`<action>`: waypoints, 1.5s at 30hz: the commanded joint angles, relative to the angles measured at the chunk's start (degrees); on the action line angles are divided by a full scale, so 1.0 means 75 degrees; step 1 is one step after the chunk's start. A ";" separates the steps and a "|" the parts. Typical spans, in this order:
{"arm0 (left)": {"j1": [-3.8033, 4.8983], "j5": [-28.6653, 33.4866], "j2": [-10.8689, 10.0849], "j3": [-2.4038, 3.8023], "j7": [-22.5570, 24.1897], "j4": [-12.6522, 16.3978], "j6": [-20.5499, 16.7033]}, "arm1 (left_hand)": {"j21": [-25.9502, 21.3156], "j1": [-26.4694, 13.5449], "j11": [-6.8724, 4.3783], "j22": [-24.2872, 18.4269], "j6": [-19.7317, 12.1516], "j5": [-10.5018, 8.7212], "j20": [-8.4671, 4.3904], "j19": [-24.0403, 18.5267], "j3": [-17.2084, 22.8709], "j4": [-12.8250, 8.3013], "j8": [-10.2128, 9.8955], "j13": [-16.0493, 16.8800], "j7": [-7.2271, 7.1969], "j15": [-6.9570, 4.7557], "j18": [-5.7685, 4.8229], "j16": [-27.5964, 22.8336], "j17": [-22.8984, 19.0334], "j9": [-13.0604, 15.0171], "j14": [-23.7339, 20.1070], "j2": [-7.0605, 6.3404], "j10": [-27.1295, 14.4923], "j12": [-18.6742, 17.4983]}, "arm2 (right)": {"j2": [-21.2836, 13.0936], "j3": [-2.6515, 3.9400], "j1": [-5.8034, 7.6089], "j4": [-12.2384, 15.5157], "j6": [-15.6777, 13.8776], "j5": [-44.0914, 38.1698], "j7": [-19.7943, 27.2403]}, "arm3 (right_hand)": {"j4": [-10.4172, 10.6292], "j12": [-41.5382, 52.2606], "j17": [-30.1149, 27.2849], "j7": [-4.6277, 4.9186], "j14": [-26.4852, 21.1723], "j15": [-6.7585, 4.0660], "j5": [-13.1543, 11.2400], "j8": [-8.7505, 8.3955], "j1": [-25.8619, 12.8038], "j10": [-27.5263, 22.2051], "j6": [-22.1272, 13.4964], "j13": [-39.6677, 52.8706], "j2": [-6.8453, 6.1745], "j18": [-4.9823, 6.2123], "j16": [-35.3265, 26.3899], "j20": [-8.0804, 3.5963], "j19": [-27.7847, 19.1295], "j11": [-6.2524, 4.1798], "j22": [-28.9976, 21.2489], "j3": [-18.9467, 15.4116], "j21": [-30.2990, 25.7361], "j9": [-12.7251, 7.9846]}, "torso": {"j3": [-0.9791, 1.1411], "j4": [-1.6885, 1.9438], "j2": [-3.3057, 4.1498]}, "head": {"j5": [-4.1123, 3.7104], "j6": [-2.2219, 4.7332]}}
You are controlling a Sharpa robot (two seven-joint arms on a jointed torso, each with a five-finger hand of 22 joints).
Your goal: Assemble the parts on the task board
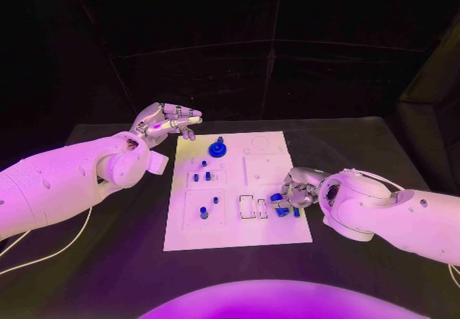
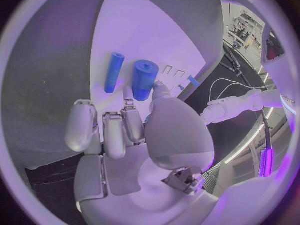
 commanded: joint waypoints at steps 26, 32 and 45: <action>0.0005 0.0031 0.0036 0.0005 -0.0098 -0.0099 0.0246 | -0.0072 0.0133 0.0017 -0.0039 -0.0075 -0.0010 0.0006 0.0059 -0.0040 -0.0033 0.0027 0.0002 0.0005 0.0060 0.0108 0.0034 -0.0030 -0.0007 -0.0031 0.0028 -0.0091 0.0037 | 0.0223 -0.0014 -0.0015 0.0508 -0.1622 0.1899 0.0822 | -0.0238 -0.0023 0.0406 -0.0094 0.0518 -0.0116 0.0582 0.0254 0.0413 0.0072 0.0085 0.0049 0.0139 -0.0060 0.0050 -0.0127 0.0052 -0.0087 0.0068 -0.0044 0.0050 0.0276 | -0.0004 0.0019 0.0003 | 0.0081 0.0059; 0.0006 0.0031 0.0030 0.0005 -0.0107 -0.0085 0.0259 | -0.0081 0.0160 0.0019 -0.0047 -0.0082 -0.0009 0.0005 0.0064 -0.0040 -0.0048 0.0026 0.0001 0.0009 0.0061 0.0108 0.0035 -0.0037 -0.0008 -0.0037 0.0030 -0.0101 0.0040 | 0.0521 -0.0014 -0.0015 0.0337 -0.1311 0.1888 0.0543 | -0.0249 -0.0046 0.0412 -0.0114 0.0518 -0.0130 0.0471 0.0239 0.0400 0.0077 0.0145 0.0041 0.0117 -0.0065 0.0050 -0.0140 0.0063 -0.0105 0.0091 -0.0097 0.0059 0.0302 | -0.0015 0.0020 0.0008 | 0.0091 0.0049; 0.0006 0.0030 0.0032 0.0005 -0.0108 -0.0078 0.0290 | -0.0087 0.0176 0.0021 -0.0053 -0.0087 -0.0009 0.0004 0.0067 -0.0042 -0.0057 0.0025 0.0000 0.0011 0.0061 0.0108 0.0036 -0.0042 -0.0009 -0.0042 0.0029 -0.0108 0.0043 | 0.0870 -0.0014 -0.0015 0.0039 -0.1307 0.1771 0.0304 | -0.0050 -0.0107 0.0404 -0.0117 0.0515 -0.0132 -0.0310 0.0131 0.0024 0.0095 0.0260 0.0027 0.0089 -0.0064 0.0039 -0.0149 0.0058 -0.0105 0.0078 -0.0440 0.0043 0.0380 | -0.0005 0.0019 0.0000 | 0.0135 0.0024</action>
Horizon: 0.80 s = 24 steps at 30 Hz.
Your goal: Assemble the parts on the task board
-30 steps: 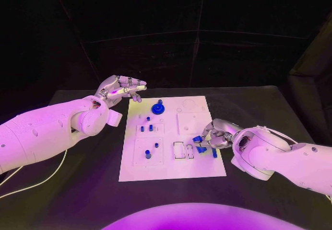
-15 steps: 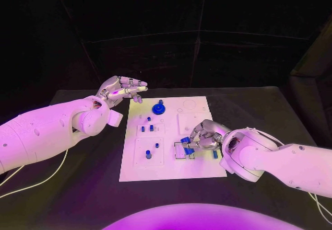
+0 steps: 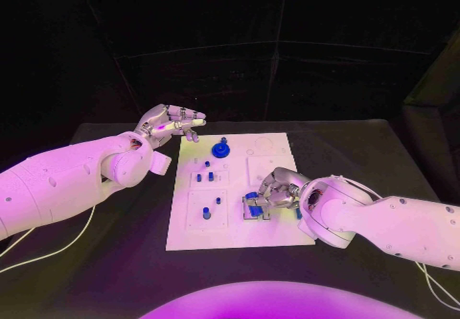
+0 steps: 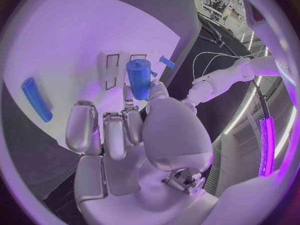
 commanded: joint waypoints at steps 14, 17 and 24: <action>0.0011 0.0030 0.0006 0.0006 0.0015 0.0009 0.0107 | -0.0032 0.0092 -0.0002 -0.0012 -0.0076 -0.0009 0.0004 0.0070 -0.0016 -0.0038 0.0024 0.0000 -0.0002 0.0033 0.0107 0.0037 -0.0015 -0.0009 -0.0017 -0.0011 -0.0035 0.0045 | 0.0117 0.0004 0.0013 -0.0122 0.0114 -0.0248 -0.0277 | 0.0333 -0.0317 0.0185 -0.0103 0.0448 -0.0043 -0.2185 -0.0146 -0.1057 -0.0106 0.0133 -0.0146 -0.0408 -0.0026 -0.0083 -0.0034 -0.0090 -0.0016 -0.0206 -0.0552 -0.0122 0.0317 | -0.0001 -0.0013 -0.0009 | 0.0023 -0.0022; 0.0011 0.0030 0.0007 0.0006 0.0014 0.0006 0.0107 | -0.0032 0.0092 -0.0002 -0.0012 -0.0076 -0.0009 0.0004 0.0070 -0.0016 -0.0038 0.0024 0.0000 -0.0002 0.0033 0.0107 0.0037 -0.0015 -0.0009 -0.0017 -0.0011 -0.0035 0.0045 | 0.0114 0.0004 0.0013 -0.0126 0.0121 -0.0295 -0.0296 | 0.0337 -0.0371 0.0145 -0.0097 0.0441 -0.0039 -0.2242 -0.0152 -0.1111 -0.0135 0.0112 -0.0192 -0.0477 -0.0017 -0.0103 -0.0031 -0.0112 -0.0011 -0.0255 -0.0496 -0.0151 0.0338 | 0.0003 -0.0013 -0.0008 | 0.0020 -0.0023; 0.0011 0.0030 0.0007 0.0006 0.0009 0.0001 0.0107 | -0.0032 0.0092 -0.0002 -0.0012 -0.0076 -0.0009 0.0004 0.0070 -0.0016 -0.0038 0.0024 0.0000 -0.0002 0.0033 0.0107 0.0037 -0.0015 -0.0009 -0.0017 -0.0011 -0.0035 0.0045 | 0.0074 0.0004 0.0013 -0.0101 0.0069 -0.0397 -0.0257 | 0.0323 -0.0402 0.0123 -0.0092 0.0437 -0.0034 -0.2202 -0.0152 -0.1089 -0.0151 0.0092 -0.0210 -0.0445 -0.0014 -0.0119 -0.0026 -0.0121 -0.0007 -0.0273 -0.0389 -0.0167 0.0367 | 0.0006 -0.0017 -0.0003 | 0.0005 -0.0030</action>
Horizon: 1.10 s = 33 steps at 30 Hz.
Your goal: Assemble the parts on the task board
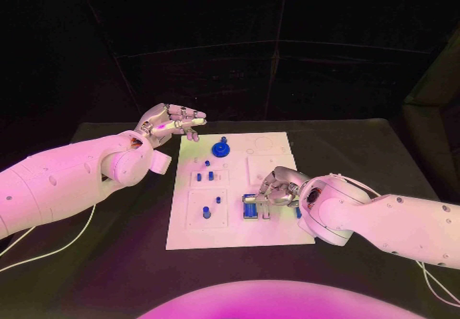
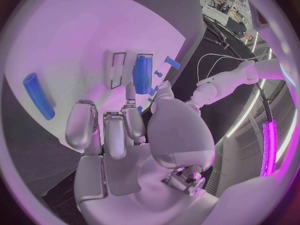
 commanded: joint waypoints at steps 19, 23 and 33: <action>0.0010 0.0030 0.0023 0.0006 0.0008 -0.0011 0.0098 | -0.0033 0.0092 -0.0003 -0.0007 -0.0076 -0.0009 0.0004 0.0070 -0.0016 -0.0038 0.0024 0.0000 -0.0001 0.0033 0.0107 0.0037 -0.0006 -0.0009 -0.0017 -0.0011 -0.0036 0.0045 | -0.0270 0.0003 0.0011 0.0061 -0.0673 -0.0677 0.2861 | -0.1607 -0.0021 0.0377 0.0497 0.0482 0.0287 0.0377 -0.1479 0.2551 -0.0088 -0.0664 0.0113 0.1152 -0.0037 0.0064 0.0274 -0.0006 0.0389 0.0144 0.1295 0.0013 -0.0691 | -0.0002 0.0005 0.0005 | -0.0032 0.0003; 0.0010 0.0030 0.0033 0.0006 -0.0001 -0.0016 0.0100 | -0.0042 0.0105 0.0002 -0.0016 -0.0080 -0.0009 0.0004 0.0076 -0.0018 -0.0042 0.0024 -0.0001 0.0004 0.0035 0.0106 0.0040 -0.0014 -0.0009 -0.0022 0.0000 -0.0045 0.0051 | -0.0200 0.0001 0.0010 -0.0068 -0.0326 -0.0833 0.2782 | -0.1800 -0.0115 0.0415 0.0547 0.0482 0.0333 0.0130 -0.1871 0.2634 -0.0159 -0.0493 0.0041 0.1293 -0.0032 0.0078 0.0324 -0.0030 0.0438 0.0135 0.1659 0.0010 -0.0981 | 0.0000 0.0003 0.0002 | -0.0031 0.0004; 0.0010 0.0030 0.0043 0.0006 -0.0009 -0.0027 0.0104 | -0.0046 0.0123 0.0002 -0.0021 -0.0081 -0.0008 0.0003 0.0079 -0.0013 -0.0047 0.0026 -0.0001 0.0004 0.0035 0.0106 0.0041 -0.0019 -0.0008 -0.0025 0.0013 -0.0048 0.0054 | -0.0109 0.0000 0.0009 -0.0231 0.0387 -0.1016 0.2435 | -0.1898 -0.0118 0.0435 0.0541 0.0482 0.0344 0.0063 -0.2196 0.2421 -0.0163 -0.0209 0.0047 0.1334 -0.0031 0.0083 0.0351 -0.0044 0.0430 0.0141 0.2075 0.0017 -0.1253 | -0.0001 0.0004 0.0004 | -0.0014 -0.0027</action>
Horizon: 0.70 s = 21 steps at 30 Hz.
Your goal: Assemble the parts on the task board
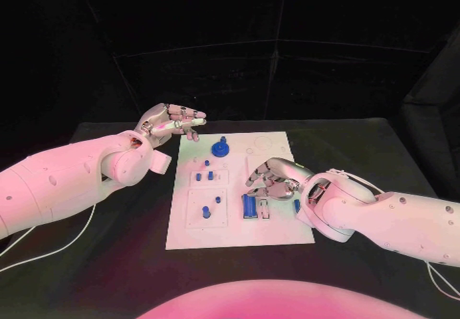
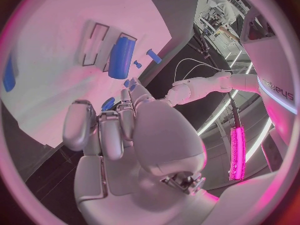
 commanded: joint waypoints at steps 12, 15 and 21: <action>0.0009 0.0030 0.0019 0.0006 -0.0001 -0.0010 0.0100 | -0.0059 0.0167 0.0000 -0.0029 -0.0055 -0.0008 -0.0031 0.0077 0.0055 -0.0096 0.0032 -0.0004 -0.0022 0.0025 0.0109 0.0051 -0.0039 -0.0007 -0.0043 0.0092 -0.0067 0.0045 | 0.0115 0.0001 0.0009 -0.0152 0.0488 -0.0337 -0.0289 | 0.0184 -0.0050 0.0365 -0.0027 0.0481 0.0037 -0.0113 -0.0306 -0.0525 -0.0005 0.0306 -0.2196 0.0118 -0.0017 -0.0015 0.0037 -0.0058 0.0002 -0.0048 0.0504 0.0022 -0.0256 | 0.0003 0.0003 -0.0002 | 0.0019 -0.0026; 0.0009 0.0030 0.0020 0.0005 -0.0005 -0.0012 0.0103 | -0.0059 0.0167 0.0000 -0.0029 -0.0055 -0.0008 -0.0031 0.0077 0.0055 -0.0096 0.0032 -0.0004 -0.0022 0.0025 0.0109 0.0051 -0.0039 -0.0007 -0.0043 0.0092 -0.0067 0.0045 | 0.0167 0.0001 0.0009 -0.0198 0.0490 -0.0342 -0.0294 | 0.0182 -0.0045 0.0365 -0.0029 0.0481 0.0036 -0.0125 -0.0326 -0.0536 -0.0004 0.0327 -0.2190 0.0112 -0.0017 -0.0016 0.0036 -0.0061 0.0000 -0.0053 0.0576 0.0020 -0.0274 | 0.0003 0.0011 -0.0002 | 0.0020 -0.0026; 0.0009 0.0030 0.0016 0.0005 -0.0012 -0.0011 0.0109 | -0.0059 0.0167 0.0000 -0.0029 -0.0055 -0.0008 -0.0031 0.0077 0.0055 -0.0096 0.0032 -0.0004 -0.0022 0.0025 0.0109 0.0051 -0.0039 -0.0007 -0.0043 0.0092 -0.0067 0.0045 | 0.0253 0.0001 0.0009 -0.0278 0.0558 -0.0345 -0.0282 | 0.0187 -0.0051 0.0366 -0.0031 0.0481 0.0034 -0.0137 -0.0347 -0.0563 -0.0011 0.0354 -0.2196 0.0096 -0.0017 -0.0017 0.0035 -0.0063 0.0000 -0.0055 0.0657 0.0018 -0.0295 | -0.0002 -0.0007 -0.0001 | 0.0035 -0.0025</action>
